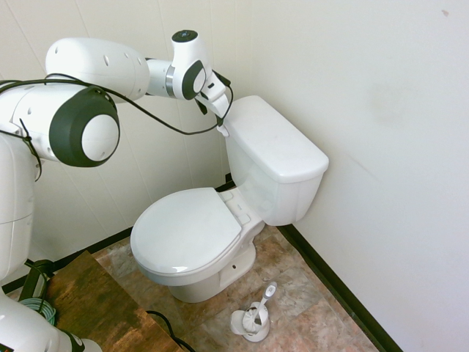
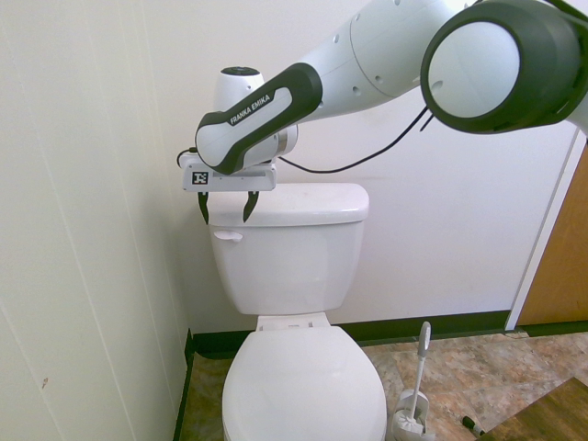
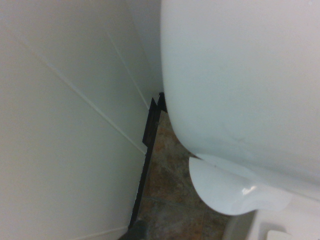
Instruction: Flush the toilet
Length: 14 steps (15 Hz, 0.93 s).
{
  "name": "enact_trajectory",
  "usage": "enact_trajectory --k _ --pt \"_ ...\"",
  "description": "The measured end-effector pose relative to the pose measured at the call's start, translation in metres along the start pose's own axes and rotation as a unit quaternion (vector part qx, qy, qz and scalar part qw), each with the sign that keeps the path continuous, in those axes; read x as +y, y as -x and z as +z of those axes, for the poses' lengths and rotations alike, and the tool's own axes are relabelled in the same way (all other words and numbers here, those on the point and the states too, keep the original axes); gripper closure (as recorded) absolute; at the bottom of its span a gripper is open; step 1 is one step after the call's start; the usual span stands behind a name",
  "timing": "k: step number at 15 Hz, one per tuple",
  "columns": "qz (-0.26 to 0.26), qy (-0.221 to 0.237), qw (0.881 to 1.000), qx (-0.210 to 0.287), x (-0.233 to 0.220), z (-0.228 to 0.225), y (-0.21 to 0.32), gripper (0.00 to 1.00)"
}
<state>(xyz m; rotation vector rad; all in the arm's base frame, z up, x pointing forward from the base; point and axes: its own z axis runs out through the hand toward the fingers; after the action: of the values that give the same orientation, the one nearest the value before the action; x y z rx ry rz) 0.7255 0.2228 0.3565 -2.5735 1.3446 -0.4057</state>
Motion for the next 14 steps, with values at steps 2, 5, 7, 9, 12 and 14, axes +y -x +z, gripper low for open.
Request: enact_trajectory --k 2,5,7,9,12,14 --pt "0.005 0.002 1.0 0.002 -0.004 0.005 -0.004 1.0" --pt "0.011 -0.002 1.0 0.004 -0.011 0.011 -0.006 1.0" --pt "0.014 -0.005 1.0 0.006 -0.014 0.013 -0.008 1.0" --pt "0.016 -0.006 1.0 0.005 -0.016 0.015 -0.01 1.0" --pt "0.019 -0.009 1.0 0.005 -0.018 0.016 -0.011 1.0" --pt "0.022 -0.01 1.0 0.004 -0.019 0.018 -0.011 1.0"
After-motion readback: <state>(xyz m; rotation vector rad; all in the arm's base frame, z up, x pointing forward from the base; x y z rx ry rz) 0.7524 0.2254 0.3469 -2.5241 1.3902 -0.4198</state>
